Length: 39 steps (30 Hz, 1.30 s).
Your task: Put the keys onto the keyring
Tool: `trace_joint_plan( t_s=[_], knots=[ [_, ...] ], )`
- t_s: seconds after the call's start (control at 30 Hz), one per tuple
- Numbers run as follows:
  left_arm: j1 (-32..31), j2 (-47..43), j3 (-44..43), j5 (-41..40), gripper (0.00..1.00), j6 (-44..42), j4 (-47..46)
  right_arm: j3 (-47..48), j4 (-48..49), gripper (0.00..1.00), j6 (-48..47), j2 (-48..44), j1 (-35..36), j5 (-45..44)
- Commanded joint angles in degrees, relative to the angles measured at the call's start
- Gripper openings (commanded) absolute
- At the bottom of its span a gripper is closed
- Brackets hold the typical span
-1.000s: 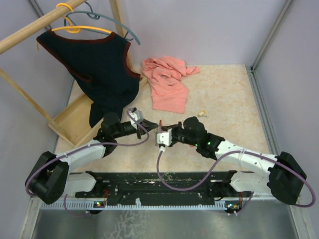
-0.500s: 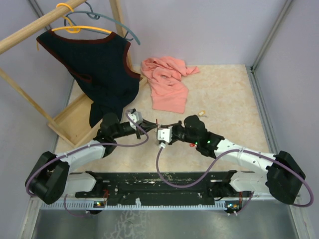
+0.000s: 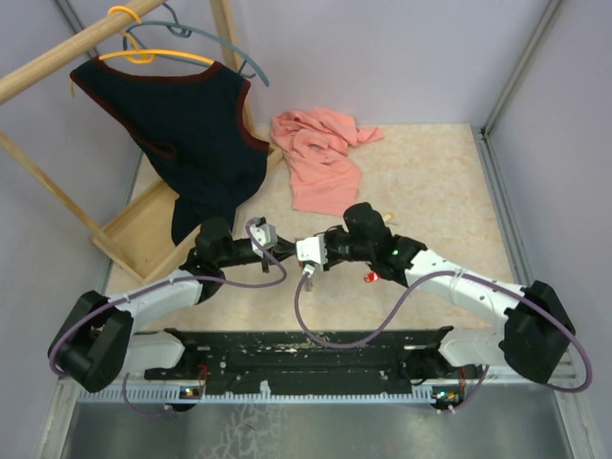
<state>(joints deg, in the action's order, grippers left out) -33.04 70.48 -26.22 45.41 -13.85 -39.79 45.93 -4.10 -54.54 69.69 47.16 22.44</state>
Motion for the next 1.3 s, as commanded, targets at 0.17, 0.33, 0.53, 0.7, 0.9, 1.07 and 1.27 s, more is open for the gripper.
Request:
trace_joint_plan(
  t_s=[0.17, 0.33, 0.53, 0.7, 0.9, 1.07, 1.27],
  knots=[
    [-0.5, -0.6, 1.9, -3.2, 0.0, 5.4, -12.0, 6.9, -6.3, 0.0, -3.5, 3.8, -0.1, 4.0],
    [-0.5, -1.1, 2.4, -10.6, 0.0, 6.9, -11.2, 2.3, -2.2, 0.0, -2.4, 0.3, 0.0, 3.1],
    [-0.4, -1.8, 2.8, -12.4, 0.0, 9.7, -12.7, -3.3, 4.4, 0.0, -1.3, -2.6, 0.3, 1.3],
    [-0.5, -1.2, 3.3, -11.0, 0.0, 10.8, -14.6, -4.3, 7.7, 0.0, -0.7, -2.4, 0.6, 0.6],
    [-0.5, -0.2, 4.7, -10.0, 0.0, 12.7, -19.4, -5.2, 11.6, 0.0, 2.3, -1.4, 0.6, -1.6],
    [-0.4, 0.5, 5.4, -10.9, 0.0, 12.2, -20.0, -7.4, 14.2, 0.07, 7.1, -4.6, 0.3, -6.1],
    [-0.3, 0.3, 4.9, -12.0, 0.0, 11.6, -18.1, -10.4, 17.1, 0.24, 12.5, -10.1, -0.2, -6.8]
  ],
)
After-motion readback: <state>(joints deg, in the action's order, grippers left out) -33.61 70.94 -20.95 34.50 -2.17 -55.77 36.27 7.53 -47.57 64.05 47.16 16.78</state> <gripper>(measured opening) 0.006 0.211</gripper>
